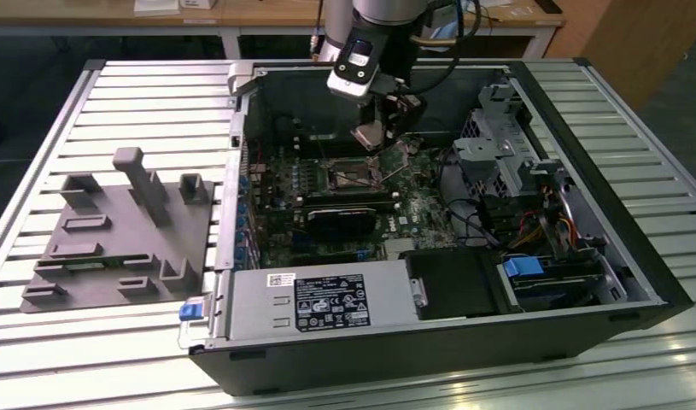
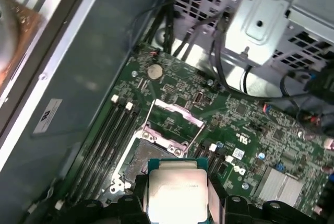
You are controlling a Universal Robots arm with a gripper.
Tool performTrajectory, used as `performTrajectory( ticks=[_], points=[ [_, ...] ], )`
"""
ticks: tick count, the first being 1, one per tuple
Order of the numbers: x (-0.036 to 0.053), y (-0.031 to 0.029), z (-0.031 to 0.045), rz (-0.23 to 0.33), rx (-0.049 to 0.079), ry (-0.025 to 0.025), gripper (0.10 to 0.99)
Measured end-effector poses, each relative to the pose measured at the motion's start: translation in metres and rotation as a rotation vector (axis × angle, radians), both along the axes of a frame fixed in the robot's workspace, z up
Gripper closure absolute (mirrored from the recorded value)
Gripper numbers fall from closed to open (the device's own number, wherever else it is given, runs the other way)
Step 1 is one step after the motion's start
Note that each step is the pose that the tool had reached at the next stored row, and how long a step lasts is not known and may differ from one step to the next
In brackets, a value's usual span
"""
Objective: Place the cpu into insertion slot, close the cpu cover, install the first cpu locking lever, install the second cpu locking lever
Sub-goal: 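Place the cpu into insertion slot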
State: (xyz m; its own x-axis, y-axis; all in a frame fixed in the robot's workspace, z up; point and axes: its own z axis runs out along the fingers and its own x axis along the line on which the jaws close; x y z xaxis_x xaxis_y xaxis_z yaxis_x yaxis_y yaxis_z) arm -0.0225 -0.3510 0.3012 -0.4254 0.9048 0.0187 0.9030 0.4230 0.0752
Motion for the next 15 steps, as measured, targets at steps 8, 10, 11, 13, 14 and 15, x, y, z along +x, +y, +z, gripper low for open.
performTrajectory(
  ticks=[8, 10, 11, 13, 14, 15],
  points=[
    [0.0, 0.0, -0.002, -0.133, 0.0, 0.0, 0.549],
    [0.0, 0.0, -0.0026, -0.167, -0.001, 0.0, 0.549],
    [0.0, 0.0, -0.0028, -0.185, -0.001, 0.0, 0.549],
    [0.0, 0.0, -0.0034, -0.22, -0.001, 0.0, 0.549],
    [0.0, 0.0, -0.0037, -0.237, -0.001, 0.0, 0.549],
    [0.0, 0.0, -0.0041, -0.255, -0.001, 0.0, 0.549]
  ],
)
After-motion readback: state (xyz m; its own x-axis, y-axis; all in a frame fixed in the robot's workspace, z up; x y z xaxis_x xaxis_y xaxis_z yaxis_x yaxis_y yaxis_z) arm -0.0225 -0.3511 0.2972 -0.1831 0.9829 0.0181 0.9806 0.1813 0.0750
